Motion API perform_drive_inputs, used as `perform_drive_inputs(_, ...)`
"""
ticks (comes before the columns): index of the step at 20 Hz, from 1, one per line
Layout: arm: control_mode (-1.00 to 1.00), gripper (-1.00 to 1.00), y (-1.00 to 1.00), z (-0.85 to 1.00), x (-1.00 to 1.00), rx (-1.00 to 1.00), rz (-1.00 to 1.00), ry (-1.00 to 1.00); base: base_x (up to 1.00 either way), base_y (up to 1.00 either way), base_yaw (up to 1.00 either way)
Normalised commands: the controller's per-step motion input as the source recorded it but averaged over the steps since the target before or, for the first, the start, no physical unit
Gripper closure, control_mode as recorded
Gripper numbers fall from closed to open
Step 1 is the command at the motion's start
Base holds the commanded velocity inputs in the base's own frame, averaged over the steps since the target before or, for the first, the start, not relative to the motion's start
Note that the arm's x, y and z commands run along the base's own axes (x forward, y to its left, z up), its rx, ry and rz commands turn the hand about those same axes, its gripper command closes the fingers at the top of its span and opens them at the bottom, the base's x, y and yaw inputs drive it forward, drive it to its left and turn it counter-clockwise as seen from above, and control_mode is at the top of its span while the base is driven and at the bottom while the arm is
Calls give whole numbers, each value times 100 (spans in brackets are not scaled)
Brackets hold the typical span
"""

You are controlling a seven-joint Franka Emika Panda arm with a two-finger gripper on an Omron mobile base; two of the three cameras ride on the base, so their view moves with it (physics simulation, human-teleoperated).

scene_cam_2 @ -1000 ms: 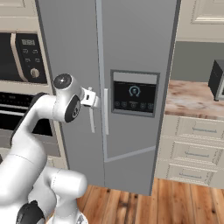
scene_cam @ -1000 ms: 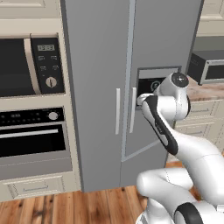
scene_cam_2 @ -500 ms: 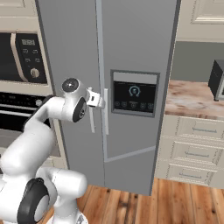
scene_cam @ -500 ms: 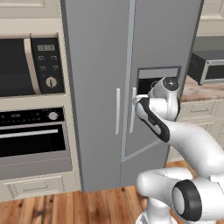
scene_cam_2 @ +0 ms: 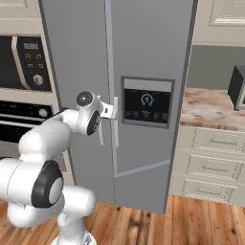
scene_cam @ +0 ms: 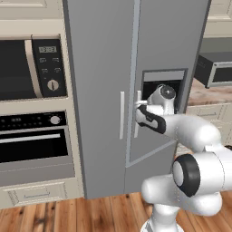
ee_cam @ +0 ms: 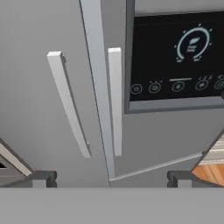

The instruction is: Move the hot dog bun to the plate on the dining table and place the condiment next to that plate. Then navigate to the fridge and take the sausage and place it on the plate as well.

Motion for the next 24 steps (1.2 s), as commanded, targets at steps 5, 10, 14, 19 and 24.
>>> perform_drive_inputs(5,-100,-100,-10,-14,49,0,-2,0,0,0,0)
perform_drive_inputs(10,-100,-100,-8,-14,51,0,-2,0,0,0,0)
perform_drive_inputs(14,-100,-100,-1,-17,57,0,-1,0,0,0,0)
perform_drive_inputs(19,-100,-100,0,-25,61,0,0,0,0,0,0)
perform_drive_inputs(24,-100,-100,-3,-28,51,0,0,0,0,0,0)
